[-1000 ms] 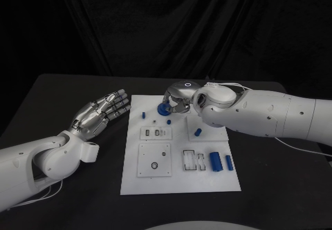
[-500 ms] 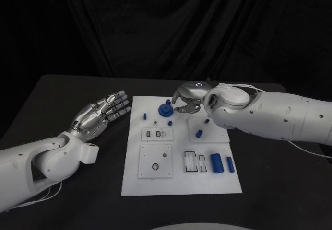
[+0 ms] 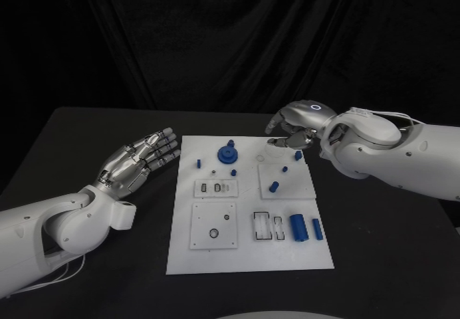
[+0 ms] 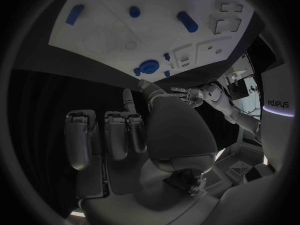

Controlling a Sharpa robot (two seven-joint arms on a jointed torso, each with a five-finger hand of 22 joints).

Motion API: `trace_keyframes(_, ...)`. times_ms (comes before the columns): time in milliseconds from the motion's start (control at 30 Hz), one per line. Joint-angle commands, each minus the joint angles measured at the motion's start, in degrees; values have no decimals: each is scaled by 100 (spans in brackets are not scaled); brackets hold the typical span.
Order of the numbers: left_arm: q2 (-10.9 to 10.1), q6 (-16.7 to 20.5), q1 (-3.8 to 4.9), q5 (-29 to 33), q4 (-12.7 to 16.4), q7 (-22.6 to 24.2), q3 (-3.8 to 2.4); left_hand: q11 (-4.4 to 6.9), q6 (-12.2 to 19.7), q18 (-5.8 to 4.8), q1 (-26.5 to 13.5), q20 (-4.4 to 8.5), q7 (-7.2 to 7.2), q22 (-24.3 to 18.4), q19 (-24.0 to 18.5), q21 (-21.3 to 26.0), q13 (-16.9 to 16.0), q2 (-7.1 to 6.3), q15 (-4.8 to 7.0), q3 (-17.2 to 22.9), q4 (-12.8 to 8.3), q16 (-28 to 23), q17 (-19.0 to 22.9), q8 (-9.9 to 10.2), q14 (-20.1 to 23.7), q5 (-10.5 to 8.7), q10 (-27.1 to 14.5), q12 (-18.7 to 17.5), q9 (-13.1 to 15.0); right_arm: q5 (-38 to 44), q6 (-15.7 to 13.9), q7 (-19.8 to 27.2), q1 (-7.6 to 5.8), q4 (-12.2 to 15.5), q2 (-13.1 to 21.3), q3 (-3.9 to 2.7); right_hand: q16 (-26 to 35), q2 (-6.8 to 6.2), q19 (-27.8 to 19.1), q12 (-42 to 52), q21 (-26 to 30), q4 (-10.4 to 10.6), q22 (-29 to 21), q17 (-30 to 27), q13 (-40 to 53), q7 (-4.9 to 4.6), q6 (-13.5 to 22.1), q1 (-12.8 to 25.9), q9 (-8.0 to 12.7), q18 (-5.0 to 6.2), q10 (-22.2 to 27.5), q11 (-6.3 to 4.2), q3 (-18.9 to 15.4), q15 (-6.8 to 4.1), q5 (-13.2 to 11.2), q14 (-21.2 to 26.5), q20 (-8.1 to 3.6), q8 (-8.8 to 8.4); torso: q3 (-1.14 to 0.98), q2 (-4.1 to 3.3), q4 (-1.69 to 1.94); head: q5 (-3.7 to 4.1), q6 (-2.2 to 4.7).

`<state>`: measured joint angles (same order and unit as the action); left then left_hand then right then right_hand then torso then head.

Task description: Assemble the parts on the task board

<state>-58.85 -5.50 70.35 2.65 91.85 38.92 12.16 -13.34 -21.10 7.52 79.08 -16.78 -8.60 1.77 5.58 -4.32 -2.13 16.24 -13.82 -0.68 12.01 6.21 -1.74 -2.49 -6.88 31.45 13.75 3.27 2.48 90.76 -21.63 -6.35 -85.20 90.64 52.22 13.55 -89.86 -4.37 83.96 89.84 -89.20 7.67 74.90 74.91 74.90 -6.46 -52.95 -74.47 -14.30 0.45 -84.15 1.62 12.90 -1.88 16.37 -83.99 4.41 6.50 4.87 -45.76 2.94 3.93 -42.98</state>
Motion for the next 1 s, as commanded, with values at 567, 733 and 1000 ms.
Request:
trace_keyframes(567,66,-117,-14,28,-8,679,-5,-15,-29,-124,-29,-13,-159,9,37,-37,-9,-56,-44,64,-11,52,-14,-20,-58,24,44,24,6,-100,-123,-6,297,-184,515,63,-14,-30,545,16,-8,121,1460,1509,1510,24,36,11,44,-19,-585,-66,-82,-67,-260,-601,-51,-42,10,2,-7,-52,-50)
trace_keyframes(733,61,-121,-15,28,-11,681,-5,-19,-32,-128,-33,-13,-157,8,37,-37,-9,-59,-53,74,-14,70,-18,-20,-77,25,46,25,6,-101,-88,-24,370,-304,501,65,-14,-30,546,16,-9,121,1461,1509,1510,25,36,5,45,-19,-585,-66,-82,-67,-264,-601,-51,-43,10,2,-8,-47,-44)
trace_keyframes(1000,61,-147,-19,27,3,735,-5,-26,-60,-137,-42,-14,-149,11,49,-45,-11,-59,-67,98,-17,97,-24,-25,-103,30,68,31,9,-101,9,-78,469,-421,498,67,-14,-35,540,16,-2,123,1456,1509,1510,28,55,-24,56,-16,-585,-71,-86,-71,-272,-601,-55,-57,8,-6,2,-16,-28)
